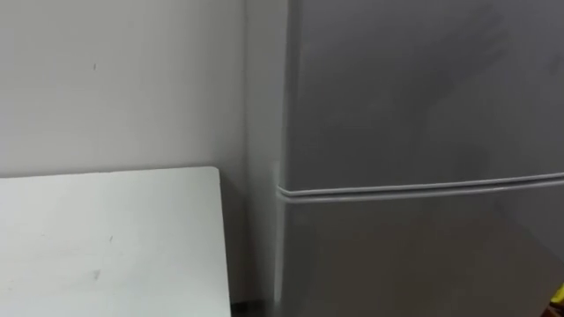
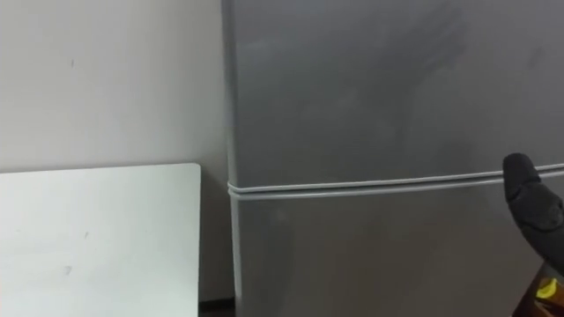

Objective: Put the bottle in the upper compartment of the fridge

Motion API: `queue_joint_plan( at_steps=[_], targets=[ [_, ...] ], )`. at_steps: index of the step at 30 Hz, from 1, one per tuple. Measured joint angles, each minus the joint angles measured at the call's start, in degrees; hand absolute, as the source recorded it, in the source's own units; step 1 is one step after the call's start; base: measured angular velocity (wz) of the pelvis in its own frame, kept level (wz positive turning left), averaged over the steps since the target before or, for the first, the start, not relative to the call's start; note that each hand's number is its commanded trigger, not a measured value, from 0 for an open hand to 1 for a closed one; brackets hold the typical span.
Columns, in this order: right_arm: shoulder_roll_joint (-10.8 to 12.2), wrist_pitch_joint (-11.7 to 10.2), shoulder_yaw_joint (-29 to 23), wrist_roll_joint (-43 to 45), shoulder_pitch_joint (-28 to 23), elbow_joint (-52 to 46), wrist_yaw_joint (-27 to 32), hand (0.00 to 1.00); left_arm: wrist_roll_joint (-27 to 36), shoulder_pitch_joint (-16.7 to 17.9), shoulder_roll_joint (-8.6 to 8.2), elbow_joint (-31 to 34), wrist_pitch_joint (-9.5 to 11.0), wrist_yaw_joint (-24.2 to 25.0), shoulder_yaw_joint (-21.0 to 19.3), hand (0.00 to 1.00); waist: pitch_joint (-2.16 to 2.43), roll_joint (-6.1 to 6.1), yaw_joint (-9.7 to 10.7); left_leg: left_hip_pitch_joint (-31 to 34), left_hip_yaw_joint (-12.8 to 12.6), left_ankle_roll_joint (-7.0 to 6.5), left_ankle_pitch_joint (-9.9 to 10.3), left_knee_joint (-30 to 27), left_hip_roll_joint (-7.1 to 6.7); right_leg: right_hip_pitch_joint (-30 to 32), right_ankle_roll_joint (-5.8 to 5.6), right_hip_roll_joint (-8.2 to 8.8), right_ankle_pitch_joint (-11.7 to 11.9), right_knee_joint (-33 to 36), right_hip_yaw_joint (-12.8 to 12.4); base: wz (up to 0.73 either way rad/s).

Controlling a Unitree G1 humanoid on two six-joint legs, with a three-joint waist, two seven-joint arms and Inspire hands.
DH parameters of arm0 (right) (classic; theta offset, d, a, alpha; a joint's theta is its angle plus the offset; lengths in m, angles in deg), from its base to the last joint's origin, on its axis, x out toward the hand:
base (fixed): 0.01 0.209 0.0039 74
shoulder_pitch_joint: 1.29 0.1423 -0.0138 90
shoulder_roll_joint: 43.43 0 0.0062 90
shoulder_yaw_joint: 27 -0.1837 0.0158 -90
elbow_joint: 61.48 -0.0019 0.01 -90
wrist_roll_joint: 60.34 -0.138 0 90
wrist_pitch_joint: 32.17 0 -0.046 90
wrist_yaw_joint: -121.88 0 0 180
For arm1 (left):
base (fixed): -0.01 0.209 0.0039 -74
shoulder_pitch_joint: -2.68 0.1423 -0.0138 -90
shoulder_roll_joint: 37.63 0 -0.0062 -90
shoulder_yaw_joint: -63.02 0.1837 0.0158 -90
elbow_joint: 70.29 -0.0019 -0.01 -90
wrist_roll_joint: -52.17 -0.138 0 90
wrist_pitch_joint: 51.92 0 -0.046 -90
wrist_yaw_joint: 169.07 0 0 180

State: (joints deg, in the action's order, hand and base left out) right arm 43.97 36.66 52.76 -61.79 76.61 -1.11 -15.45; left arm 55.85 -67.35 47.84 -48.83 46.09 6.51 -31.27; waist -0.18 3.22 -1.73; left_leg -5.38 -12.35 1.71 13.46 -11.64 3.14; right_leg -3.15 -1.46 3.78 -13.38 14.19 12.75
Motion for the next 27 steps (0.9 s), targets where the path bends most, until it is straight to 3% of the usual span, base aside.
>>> queue_joint_plan(
  at_steps=[17,27],
  targets=[
    [0.01,0.52,0.22,1.81,1.06,0.00,-6.18,0.00,-2.34,-0.93,-0.04,0.87,-1.70,0.02,0.02,0.00,0.00,-0.01,-0.25,-0.13,0.27,0.02,0.01,-0.13,0.11,-0.84,0.08,0.00,0.11,-0.14,0.52,0.01],
    [-0.14,2.53,5.03,2.25,4.83,4.11,-9.37,0.00,-4.42,-2.36,0.01,1.98,-1.85,-0.67,0.01,0.00,-0.14,0.46,-1.15,-0.33,0.21,0.02,0.01,-0.03,0.09,-0.76,0.06,-0.04,0.19,0.02,0.19,0.00]
  ],
)
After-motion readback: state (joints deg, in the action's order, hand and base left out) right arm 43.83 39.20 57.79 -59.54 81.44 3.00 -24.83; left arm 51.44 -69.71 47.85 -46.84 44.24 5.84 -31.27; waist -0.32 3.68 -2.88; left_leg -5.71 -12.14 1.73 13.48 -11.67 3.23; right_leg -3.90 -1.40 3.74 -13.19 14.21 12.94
